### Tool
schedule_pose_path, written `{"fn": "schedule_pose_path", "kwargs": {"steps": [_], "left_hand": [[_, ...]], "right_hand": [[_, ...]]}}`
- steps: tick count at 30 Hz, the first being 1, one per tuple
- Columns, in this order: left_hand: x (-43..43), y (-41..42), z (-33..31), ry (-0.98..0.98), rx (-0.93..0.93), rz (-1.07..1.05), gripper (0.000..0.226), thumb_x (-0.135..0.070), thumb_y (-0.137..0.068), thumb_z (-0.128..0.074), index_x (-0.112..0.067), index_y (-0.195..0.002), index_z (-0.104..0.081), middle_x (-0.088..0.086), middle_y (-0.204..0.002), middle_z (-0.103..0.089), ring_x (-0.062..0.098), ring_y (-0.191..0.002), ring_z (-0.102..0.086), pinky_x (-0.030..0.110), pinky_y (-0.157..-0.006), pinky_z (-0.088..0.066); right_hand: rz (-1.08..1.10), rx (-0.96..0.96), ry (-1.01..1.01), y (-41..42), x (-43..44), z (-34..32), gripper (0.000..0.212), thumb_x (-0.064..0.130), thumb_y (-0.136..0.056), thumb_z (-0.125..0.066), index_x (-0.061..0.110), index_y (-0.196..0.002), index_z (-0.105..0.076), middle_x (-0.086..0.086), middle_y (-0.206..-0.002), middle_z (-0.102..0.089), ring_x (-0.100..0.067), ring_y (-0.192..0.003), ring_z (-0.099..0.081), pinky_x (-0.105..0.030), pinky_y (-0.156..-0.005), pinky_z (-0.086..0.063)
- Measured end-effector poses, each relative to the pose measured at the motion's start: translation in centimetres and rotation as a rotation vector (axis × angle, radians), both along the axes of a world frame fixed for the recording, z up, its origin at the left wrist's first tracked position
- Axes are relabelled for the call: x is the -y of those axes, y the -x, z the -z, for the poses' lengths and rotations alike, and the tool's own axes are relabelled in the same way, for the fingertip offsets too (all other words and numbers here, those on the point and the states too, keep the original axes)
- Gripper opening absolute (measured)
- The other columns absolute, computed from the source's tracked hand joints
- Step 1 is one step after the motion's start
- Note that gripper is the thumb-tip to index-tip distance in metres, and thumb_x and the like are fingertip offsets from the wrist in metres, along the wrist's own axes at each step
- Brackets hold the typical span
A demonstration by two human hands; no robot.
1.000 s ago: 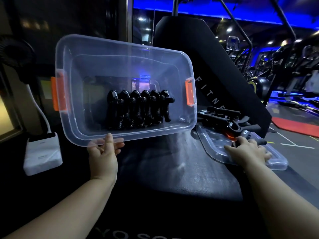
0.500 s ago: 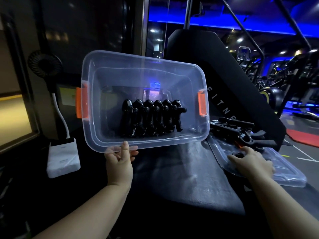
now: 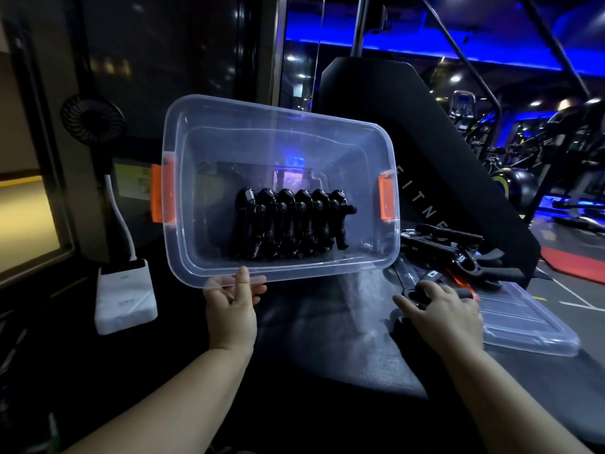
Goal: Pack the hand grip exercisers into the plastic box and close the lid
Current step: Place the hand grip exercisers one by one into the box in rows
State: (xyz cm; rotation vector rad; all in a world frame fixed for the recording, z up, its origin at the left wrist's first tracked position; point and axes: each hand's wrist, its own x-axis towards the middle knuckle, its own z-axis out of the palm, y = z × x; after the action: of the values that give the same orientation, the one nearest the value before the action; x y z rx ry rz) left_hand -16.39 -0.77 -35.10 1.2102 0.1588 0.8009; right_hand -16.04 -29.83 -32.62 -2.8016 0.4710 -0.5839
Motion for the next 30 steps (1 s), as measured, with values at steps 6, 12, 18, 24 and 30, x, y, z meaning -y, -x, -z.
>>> {"fn": "schedule_pose_path", "kwargs": {"steps": [6, 12, 18, 24, 30], "left_hand": [[0.0, -0.2, 0.3, -0.004, -0.006, 0.008, 0.023, -0.028, -0.098, -0.048, -0.006, -0.101, -0.04, -0.005, -0.07, -0.073, 0.009, -0.063, -0.068, 0.02, -0.059, -0.049], [0.0, 0.0, 0.1, 0.01, -0.01, 0.009, 0.024, -0.027, -0.098, -0.048, -0.005, -0.102, -0.041, -0.002, -0.069, -0.073, 0.009, -0.063, -0.067, 0.022, -0.06, -0.049], [0.2, 0.5, -0.3, 0.009, -0.007, 0.009, 0.027, -0.024, -0.099, -0.047, 0.001, -0.106, -0.043, 0.003, -0.075, -0.072, 0.008, -0.061, -0.067, 0.019, -0.058, -0.051], [0.2, 0.4, -0.2, 0.022, -0.006, 0.013, 0.019, -0.025, -0.098, -0.047, -0.008, -0.098, -0.04, 0.001, -0.075, -0.072, 0.008, -0.061, -0.067, 0.019, -0.057, -0.05], [0.1, 0.2, 0.0, 0.028, 0.0, 0.013, 0.016, -0.026, -0.098, -0.047, -0.016, -0.091, -0.038, -0.001, -0.071, -0.072, 0.009, -0.062, -0.067, 0.021, -0.059, -0.05]], "right_hand": [[-0.07, 0.033, 0.016, 0.8, 0.1, 0.6, 0.054, 0.074, -0.079, -0.044, 0.041, -0.119, -0.057, 0.008, -0.124, -0.058, -0.029, -0.112, -0.039, -0.042, -0.094, -0.038], [-0.11, 0.126, -0.049, 1.2, 0.0, 0.4, 0.062, 0.07, -0.066, -0.067, 0.033, -0.115, -0.059, 0.0, -0.126, -0.049, -0.024, -0.12, -0.038, -0.04, -0.098, -0.038], [0.051, 0.061, -0.111, 1.0, 0.5, 0.6, 0.101, 0.083, -0.054, -0.063, 0.025, -0.134, -0.041, -0.011, -0.135, -0.04, -0.032, -0.13, -0.034, -0.048, -0.103, -0.033], [0.06, 0.026, -0.04, 0.9, 0.8, 0.9, 0.098, 0.09, -0.055, -0.052, 0.026, -0.129, -0.043, -0.007, -0.118, -0.057, -0.031, -0.115, -0.045, -0.045, -0.094, -0.038], [-0.066, 0.091, -0.158, 1.1, 0.7, 0.7, 0.092, 0.077, -0.051, -0.069, 0.031, -0.127, -0.044, -0.007, -0.112, -0.056, -0.03, -0.104, -0.056, -0.037, -0.082, -0.045]]}}
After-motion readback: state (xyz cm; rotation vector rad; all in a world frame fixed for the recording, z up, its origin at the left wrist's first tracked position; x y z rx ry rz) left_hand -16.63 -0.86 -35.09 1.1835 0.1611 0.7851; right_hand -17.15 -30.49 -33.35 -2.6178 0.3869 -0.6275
